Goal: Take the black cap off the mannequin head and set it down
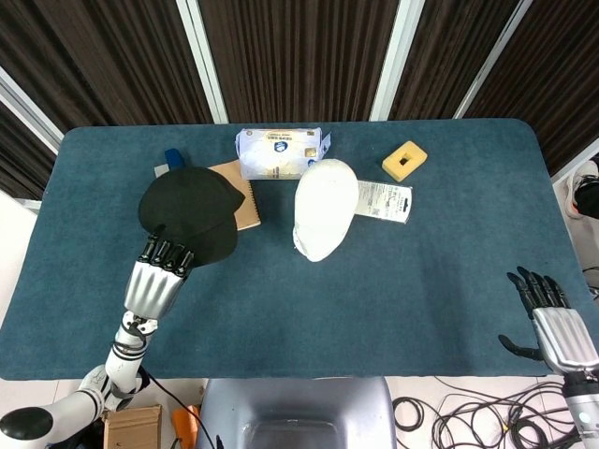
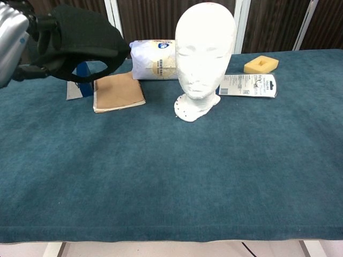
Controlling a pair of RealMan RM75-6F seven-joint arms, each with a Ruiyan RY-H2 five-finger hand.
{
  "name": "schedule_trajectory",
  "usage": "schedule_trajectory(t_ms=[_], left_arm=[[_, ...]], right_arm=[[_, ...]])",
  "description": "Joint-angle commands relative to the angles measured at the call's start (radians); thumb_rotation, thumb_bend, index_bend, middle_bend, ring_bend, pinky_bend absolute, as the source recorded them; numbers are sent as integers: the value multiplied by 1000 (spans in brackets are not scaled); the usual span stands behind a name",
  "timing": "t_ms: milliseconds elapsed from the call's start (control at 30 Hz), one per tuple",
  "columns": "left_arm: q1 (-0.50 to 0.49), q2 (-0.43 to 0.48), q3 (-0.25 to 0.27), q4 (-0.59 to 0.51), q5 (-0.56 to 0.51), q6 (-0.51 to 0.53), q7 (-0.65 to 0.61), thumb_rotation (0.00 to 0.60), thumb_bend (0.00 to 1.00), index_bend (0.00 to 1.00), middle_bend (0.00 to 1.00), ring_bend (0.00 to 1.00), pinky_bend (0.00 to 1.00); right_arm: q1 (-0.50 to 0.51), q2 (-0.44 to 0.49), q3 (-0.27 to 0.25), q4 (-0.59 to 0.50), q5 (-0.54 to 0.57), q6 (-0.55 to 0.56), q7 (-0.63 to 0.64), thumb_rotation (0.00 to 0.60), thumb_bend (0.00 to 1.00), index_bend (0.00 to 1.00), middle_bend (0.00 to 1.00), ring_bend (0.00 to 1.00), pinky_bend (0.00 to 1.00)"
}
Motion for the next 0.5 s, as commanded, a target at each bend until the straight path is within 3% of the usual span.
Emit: schedule_trajectory(t_ms=[33, 133, 233, 400, 500], left_arm=[[58, -63, 32, 94, -17, -81, -29, 600, 411, 481, 529, 474, 322], [87, -86, 30, 107, -47, -142, -34, 600, 347, 242, 369, 339, 291], [111, -104, 26, 101, -66, -173, -10, 600, 300, 100, 249, 239, 284], [147, -84, 49, 21, -66, -220, 45, 600, 243, 18, 149, 148, 271], [177, -45, 68, -88, -72, -261, 107, 600, 223, 0, 108, 112, 267]], right_arm=[[2, -3, 2, -3, 2, 0, -7, 600, 130, 0, 0, 0, 6], [4, -5, 3, -3, 8, -5, -13, 600, 130, 0, 0, 0, 6], [3, -6, 4, -3, 11, -5, -13, 600, 130, 0, 0, 0, 6], [2, -6, 5, -2, 9, 2, -9, 600, 130, 0, 0, 0, 7], [1, -7, 4, -1, 7, 2, -8, 600, 130, 0, 0, 0, 7]])
